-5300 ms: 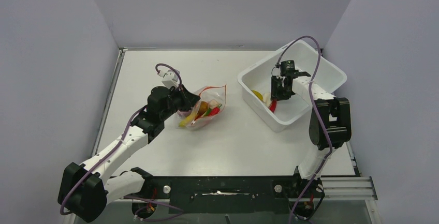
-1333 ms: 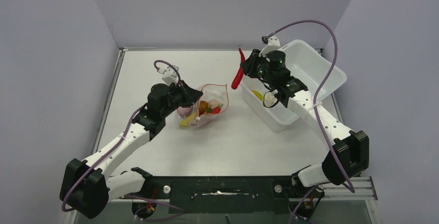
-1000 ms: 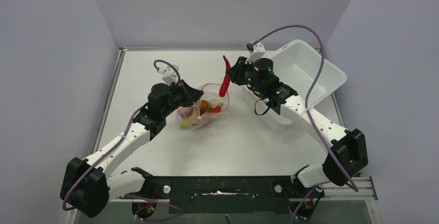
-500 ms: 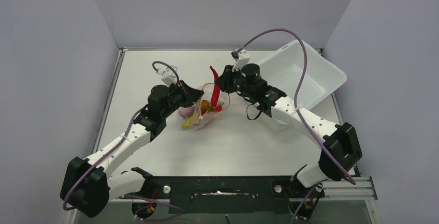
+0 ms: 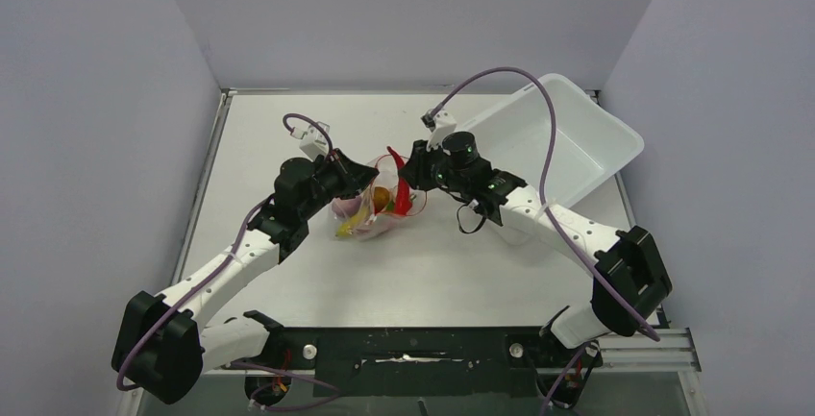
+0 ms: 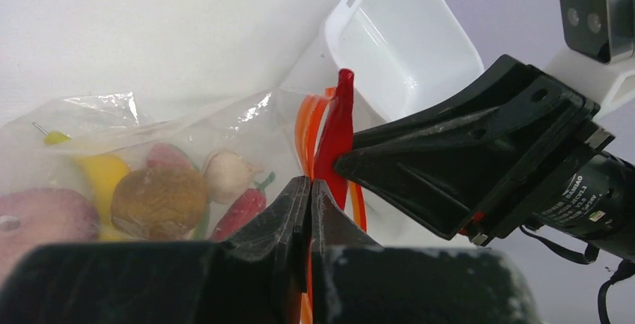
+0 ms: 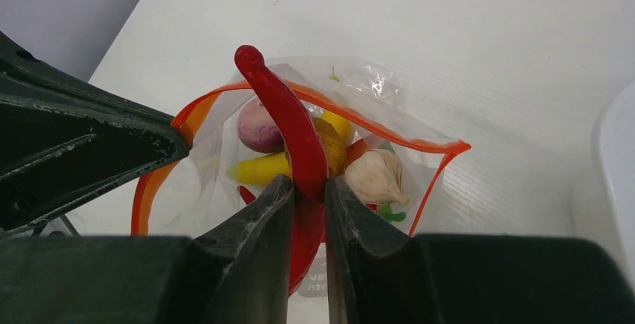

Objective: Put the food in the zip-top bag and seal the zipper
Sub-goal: Place the fake vegetable in the zipper food storage bag.

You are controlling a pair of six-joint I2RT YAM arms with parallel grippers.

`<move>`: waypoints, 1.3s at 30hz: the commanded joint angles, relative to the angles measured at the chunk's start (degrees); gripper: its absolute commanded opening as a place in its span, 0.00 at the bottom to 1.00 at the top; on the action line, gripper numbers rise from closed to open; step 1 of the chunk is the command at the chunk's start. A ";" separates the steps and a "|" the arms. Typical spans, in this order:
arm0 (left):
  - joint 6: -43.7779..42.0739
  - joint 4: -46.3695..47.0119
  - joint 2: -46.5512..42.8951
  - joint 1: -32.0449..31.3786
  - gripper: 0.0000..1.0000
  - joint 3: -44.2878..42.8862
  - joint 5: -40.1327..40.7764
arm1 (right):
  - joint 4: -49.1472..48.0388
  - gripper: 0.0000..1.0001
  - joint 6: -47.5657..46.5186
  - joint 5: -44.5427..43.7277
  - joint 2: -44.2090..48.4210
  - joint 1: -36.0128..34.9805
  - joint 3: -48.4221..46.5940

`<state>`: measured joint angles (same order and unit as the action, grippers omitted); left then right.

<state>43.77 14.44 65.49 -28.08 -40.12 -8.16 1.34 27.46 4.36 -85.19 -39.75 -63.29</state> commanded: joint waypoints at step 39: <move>-2.20 5.61 -0.99 0.06 0.00 -0.92 -0.18 | 7.09 0.39 -9.50 -5.42 -0.04 -3.09 -6.47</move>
<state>42.76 15.70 65.49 -28.08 -39.99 -7.97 8.97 19.86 0.62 -89.08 -43.20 -66.06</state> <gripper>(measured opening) 0.014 0.383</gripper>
